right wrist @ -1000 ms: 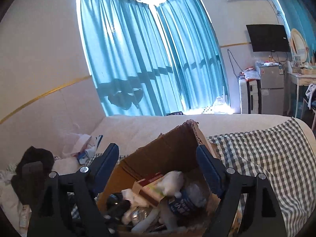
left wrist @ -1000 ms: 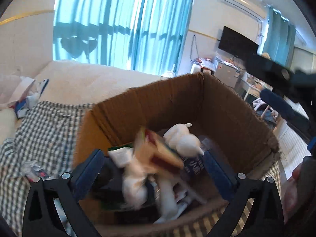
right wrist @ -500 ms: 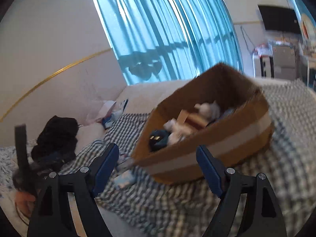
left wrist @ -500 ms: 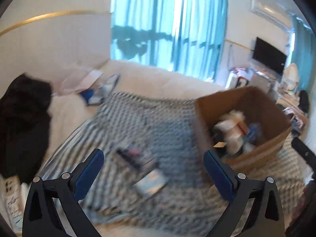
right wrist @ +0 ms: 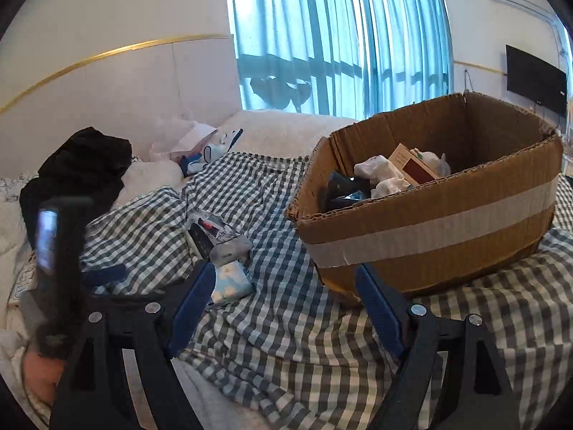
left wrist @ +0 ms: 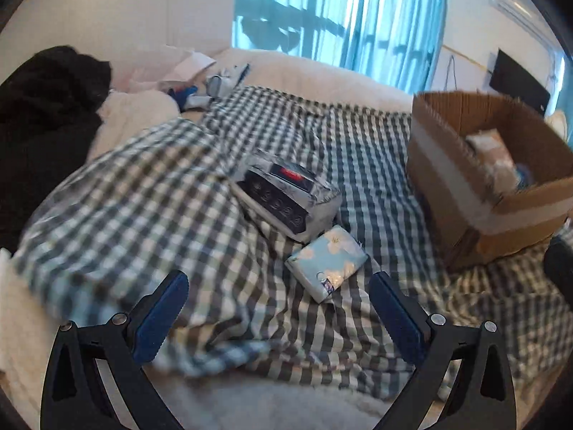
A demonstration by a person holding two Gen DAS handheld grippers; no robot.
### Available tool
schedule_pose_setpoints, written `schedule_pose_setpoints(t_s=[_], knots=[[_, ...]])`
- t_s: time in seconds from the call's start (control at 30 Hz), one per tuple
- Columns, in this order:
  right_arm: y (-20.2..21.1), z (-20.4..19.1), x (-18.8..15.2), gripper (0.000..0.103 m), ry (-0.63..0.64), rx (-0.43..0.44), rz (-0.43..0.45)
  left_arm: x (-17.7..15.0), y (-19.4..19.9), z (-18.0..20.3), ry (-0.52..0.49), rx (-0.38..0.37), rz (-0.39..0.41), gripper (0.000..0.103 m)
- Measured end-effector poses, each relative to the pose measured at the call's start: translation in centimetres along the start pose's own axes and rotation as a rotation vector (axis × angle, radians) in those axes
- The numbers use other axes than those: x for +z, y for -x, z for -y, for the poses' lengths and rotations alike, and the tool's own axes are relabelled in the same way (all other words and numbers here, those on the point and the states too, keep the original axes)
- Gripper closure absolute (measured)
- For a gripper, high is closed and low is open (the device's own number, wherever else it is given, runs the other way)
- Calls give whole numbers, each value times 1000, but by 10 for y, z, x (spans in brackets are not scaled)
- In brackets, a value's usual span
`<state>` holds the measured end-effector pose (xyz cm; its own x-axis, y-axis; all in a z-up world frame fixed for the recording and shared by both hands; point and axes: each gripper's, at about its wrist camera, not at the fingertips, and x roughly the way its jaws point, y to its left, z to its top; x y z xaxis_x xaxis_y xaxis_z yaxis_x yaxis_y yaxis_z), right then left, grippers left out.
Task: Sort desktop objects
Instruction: 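Move both open tools back to the remaining items, then grasp the blue floral tissue packet with the left tool while the right tool grasps the printed packet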
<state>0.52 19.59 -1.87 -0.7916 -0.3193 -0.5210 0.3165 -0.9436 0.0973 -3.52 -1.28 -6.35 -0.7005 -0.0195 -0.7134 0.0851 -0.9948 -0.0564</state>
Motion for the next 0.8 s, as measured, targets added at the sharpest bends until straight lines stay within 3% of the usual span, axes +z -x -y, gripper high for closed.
schedule_pose_setpoints(t_s=[0.13,0.3,0.43,0.5,0.57,0.8], knots=[[-7,13,0,22,-31,14,-2,7,-34,22,-85,-31,-69,0],[-19,27,-1,21,-80,34,-29,21,-69,39,-130,-62,-71,0],[-25,34,-2,21,-102,27,-50,15,-101,35,-109,-89,-182,0],[-26,37,-1,21,-117,35,-52,10,-110,34,-115,-90,-226,6],[-26,37,-1,21,-125,36,-53,9,-111,35,-137,-50,-229,28],[-22,30,-4,21,-102,32,-64,9,-82,27,-120,-88,-169,36]])
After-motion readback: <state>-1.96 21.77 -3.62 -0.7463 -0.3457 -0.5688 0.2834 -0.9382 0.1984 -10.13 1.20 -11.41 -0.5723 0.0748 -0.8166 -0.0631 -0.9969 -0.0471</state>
